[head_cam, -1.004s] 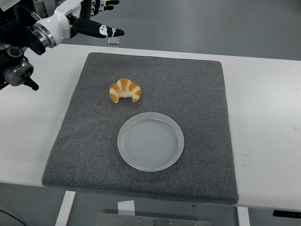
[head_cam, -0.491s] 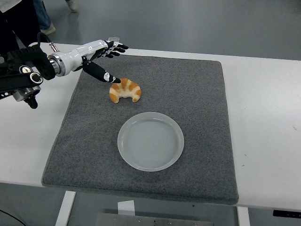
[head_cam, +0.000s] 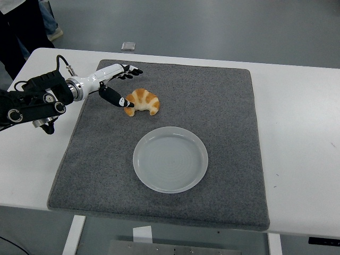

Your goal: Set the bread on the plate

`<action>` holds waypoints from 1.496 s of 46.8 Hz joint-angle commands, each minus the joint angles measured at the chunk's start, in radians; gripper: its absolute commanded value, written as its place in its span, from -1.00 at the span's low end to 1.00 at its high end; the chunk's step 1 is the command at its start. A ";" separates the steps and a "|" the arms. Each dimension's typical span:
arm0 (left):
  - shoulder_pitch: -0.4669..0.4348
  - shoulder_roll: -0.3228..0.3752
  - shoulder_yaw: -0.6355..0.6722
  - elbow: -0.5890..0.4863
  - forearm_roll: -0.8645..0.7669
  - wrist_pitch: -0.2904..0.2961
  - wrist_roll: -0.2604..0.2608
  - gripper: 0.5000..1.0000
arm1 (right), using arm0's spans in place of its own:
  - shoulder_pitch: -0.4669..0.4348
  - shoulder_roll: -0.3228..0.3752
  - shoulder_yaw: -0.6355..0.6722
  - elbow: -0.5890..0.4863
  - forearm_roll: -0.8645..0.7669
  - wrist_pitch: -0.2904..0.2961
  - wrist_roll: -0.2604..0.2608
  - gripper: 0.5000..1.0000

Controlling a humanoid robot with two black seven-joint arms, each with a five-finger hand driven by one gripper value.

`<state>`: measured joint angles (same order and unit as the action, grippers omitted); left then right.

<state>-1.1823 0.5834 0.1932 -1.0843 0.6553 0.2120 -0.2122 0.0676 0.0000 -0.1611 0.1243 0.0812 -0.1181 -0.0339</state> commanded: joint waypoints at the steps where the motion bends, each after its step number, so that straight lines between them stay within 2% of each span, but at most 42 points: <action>1: 0.006 -0.014 -0.011 0.015 0.000 0.000 -0.013 0.78 | 0.000 0.000 0.000 0.000 -0.001 0.000 0.000 0.81; 10: 0.007 -0.043 -0.012 0.021 -0.002 0.001 -0.021 0.77 | 0.000 0.000 0.000 0.000 -0.001 0.000 0.000 0.81; 18: 0.023 -0.071 -0.011 0.070 0.000 0.001 -0.026 0.78 | 0.000 0.000 0.000 0.000 -0.001 0.000 0.000 0.81; 28: 0.047 -0.106 -0.011 0.138 0.000 0.001 -0.065 0.77 | 0.000 0.000 0.000 0.000 -0.001 -0.002 0.000 0.81; 34: 0.061 -0.131 -0.012 0.164 0.000 0.001 -0.072 0.78 | 0.000 0.000 0.000 0.000 0.000 -0.002 0.000 0.81; 58: 0.095 -0.183 -0.014 0.227 -0.003 0.001 -0.096 0.77 | 0.000 0.000 0.002 0.000 -0.001 -0.003 0.000 0.81; 60: 0.096 -0.183 -0.014 0.227 -0.003 0.001 -0.098 0.71 | 0.000 0.000 0.002 0.000 0.000 -0.003 0.000 0.81; 66: 0.096 -0.185 -0.014 0.225 -0.003 0.000 -0.099 0.27 | 0.000 0.000 0.002 0.000 -0.001 -0.003 0.000 0.81; 70: 0.098 -0.183 -0.014 0.227 -0.003 0.000 -0.102 0.06 | 0.000 0.000 0.002 0.000 -0.001 -0.003 -0.001 0.81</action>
<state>-1.0862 0.3992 0.1792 -0.8577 0.6519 0.2120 -0.3124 0.0676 0.0000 -0.1595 0.1243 0.0808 -0.1213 -0.0337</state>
